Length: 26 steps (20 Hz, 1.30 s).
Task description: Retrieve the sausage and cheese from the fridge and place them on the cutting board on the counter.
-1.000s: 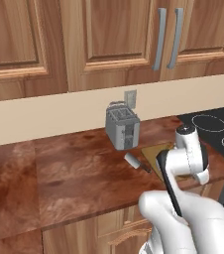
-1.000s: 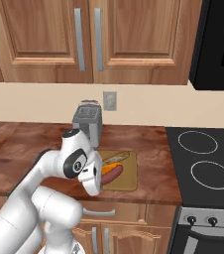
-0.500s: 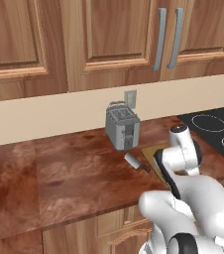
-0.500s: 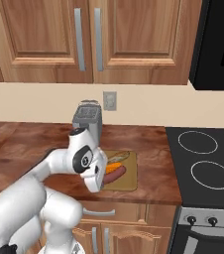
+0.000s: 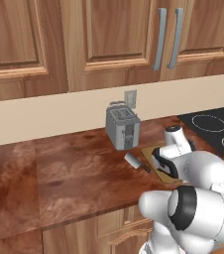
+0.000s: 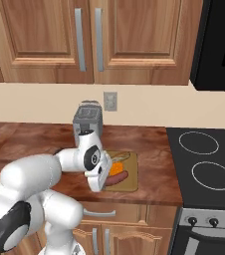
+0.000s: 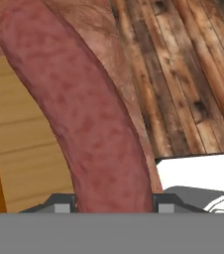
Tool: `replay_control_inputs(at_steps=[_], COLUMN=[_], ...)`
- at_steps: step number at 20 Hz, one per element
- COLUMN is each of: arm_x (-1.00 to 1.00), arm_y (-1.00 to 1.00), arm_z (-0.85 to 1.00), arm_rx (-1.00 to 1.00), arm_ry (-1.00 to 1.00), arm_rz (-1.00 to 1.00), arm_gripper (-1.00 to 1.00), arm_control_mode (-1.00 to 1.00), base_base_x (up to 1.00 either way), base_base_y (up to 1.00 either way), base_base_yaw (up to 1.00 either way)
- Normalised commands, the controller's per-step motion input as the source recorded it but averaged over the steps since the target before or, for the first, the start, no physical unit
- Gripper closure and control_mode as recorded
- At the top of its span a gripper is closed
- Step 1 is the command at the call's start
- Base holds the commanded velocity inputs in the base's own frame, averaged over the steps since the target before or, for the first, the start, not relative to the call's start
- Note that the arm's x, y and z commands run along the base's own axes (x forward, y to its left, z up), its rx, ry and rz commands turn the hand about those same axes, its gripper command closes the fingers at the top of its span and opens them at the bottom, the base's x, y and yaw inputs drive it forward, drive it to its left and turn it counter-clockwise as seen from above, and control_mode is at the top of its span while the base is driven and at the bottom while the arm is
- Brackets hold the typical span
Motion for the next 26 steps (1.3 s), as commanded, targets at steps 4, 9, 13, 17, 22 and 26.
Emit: replay_control_inputs(at_steps=[4, 9, 13, 17, 22, 26], arm_x=[0.29, 0.14, -0.12, -0.05, -0.18, -0.25], arm_y=[0.0, 0.0, 0.0, 0.0, 0.0, 0.0], arm_z=[-0.05, -0.17, -0.32, -0.2, -0.04, 0.0], arm_rx=[0.03, 0.05, 0.05, 0.06, 0.06, 0.04], arm_ry=[0.0, 0.01, 0.01, 0.0, 0.0, 0.0], arm_rz=[-0.02, -0.02, -0.03, -0.02, -0.01, -0.01], arm_gripper=[1.0, 1.0, 1.0, 1.0, -1.0, -1.0], arm_control_mode=[-1.0, -1.0, -1.0, -1.0, -1.0, -1.0], base_base_x=[0.0, 0.0, 0.0, 0.0, 0.0, 0.0], base_base_y=[0.0, 0.0, 0.0, 0.0, 0.0, 0.0], base_base_yaw=[0.0, 0.0, 0.0, 0.0, 0.0, 0.0])
